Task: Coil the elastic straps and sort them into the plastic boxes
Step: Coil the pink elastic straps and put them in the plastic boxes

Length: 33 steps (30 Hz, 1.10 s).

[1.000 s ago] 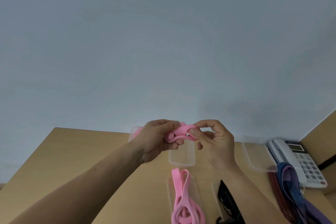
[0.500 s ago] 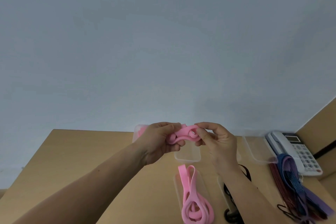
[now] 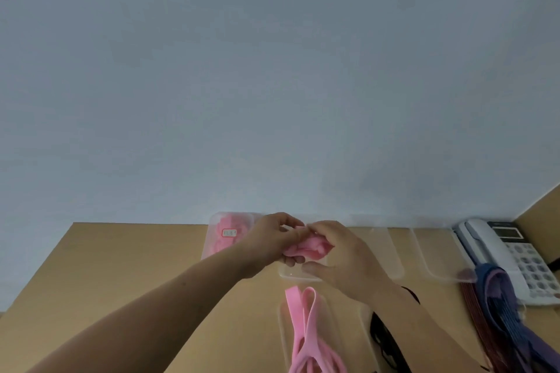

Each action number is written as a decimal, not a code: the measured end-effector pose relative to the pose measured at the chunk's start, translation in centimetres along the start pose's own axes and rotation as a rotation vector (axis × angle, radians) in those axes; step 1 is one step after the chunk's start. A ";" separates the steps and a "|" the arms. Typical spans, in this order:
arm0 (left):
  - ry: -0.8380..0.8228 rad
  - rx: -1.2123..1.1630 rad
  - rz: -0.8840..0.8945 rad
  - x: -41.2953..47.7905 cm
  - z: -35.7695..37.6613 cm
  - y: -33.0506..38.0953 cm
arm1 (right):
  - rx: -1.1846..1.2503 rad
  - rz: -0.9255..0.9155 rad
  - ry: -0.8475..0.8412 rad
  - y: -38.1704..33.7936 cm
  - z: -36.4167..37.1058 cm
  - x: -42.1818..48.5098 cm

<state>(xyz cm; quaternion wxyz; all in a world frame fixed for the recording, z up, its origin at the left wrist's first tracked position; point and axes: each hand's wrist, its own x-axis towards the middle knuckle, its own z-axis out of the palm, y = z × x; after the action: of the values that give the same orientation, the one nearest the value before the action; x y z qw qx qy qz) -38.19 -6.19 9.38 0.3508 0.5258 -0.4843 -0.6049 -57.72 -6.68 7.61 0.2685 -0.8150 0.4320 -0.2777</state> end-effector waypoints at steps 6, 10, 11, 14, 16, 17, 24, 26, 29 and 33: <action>-0.015 0.070 -0.089 4.9 1.8 -2.5 | -0.209 -0.172 0.009 5.8 0.2 1.4; 0.053 0.082 -0.153 7.4 1.7 -4.0 | -0.285 -0.218 0.013 8.8 0.7 3.1; 0.094 0.073 -0.162 7.9 1.5 -4.2 | -0.297 -0.217 0.001 9.4 0.9 3.7; 0.336 0.234 -0.148 9.3 0.8 -5.1 | -0.356 -0.208 -0.067 10.8 1.6 5.7; 0.485 0.503 -0.136 10.2 0.0 -5.8 | -0.368 -0.176 -0.124 11.7 2.0 7.4; 0.497 0.622 -0.147 10.5 -0.3 -6.0 | -0.384 -0.159 -0.160 12.1 2.3 8.2; 0.266 0.776 -0.329 12.3 -0.2 -9.0 | -0.542 -0.161 -0.402 14.3 5.1 10.9; 0.292 0.773 -0.324 12.3 0.0 -9.3 | -0.597 -0.193 -0.421 14.4 5.6 11.3; 0.301 0.786 -0.309 12.4 -0.1 -9.4 | -0.646 -0.204 -0.428 14.7 6.3 11.6; 0.276 0.736 -0.310 12.3 -0.5 -9.5 | -0.751 -0.245 -0.412 14.0 7.1 11.2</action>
<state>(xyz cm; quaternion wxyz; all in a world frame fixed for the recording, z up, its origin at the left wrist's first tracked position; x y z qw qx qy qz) -39.41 -15.06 -3.36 0.1059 0.7588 -0.5318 -0.3609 -55.33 -21.59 -4.34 -0.0003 -0.9394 0.3407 0.0370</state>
